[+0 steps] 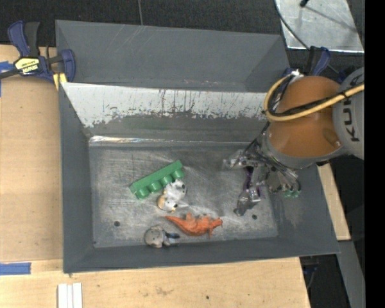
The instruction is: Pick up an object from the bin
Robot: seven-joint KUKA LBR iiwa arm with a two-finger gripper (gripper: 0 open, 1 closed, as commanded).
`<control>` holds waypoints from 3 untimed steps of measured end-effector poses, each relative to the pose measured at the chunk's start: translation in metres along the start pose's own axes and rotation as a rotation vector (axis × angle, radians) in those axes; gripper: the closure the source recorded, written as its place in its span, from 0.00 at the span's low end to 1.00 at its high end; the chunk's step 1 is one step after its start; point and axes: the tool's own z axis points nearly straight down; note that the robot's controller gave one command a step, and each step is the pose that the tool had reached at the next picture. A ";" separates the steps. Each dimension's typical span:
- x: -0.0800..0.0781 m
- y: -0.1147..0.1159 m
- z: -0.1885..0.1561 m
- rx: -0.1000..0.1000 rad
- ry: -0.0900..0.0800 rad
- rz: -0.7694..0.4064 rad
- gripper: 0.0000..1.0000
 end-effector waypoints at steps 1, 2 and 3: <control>0.000 -0.001 0.001 0.001 0.001 0.001 0.00; -0.001 -0.001 -0.006 0.001 0.008 -0.086 0.00; -0.008 0.020 0.001 0.005 -0.003 -0.335 0.00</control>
Offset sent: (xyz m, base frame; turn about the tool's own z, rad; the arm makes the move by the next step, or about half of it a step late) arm 0.0145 0.0063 0.0427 -0.4377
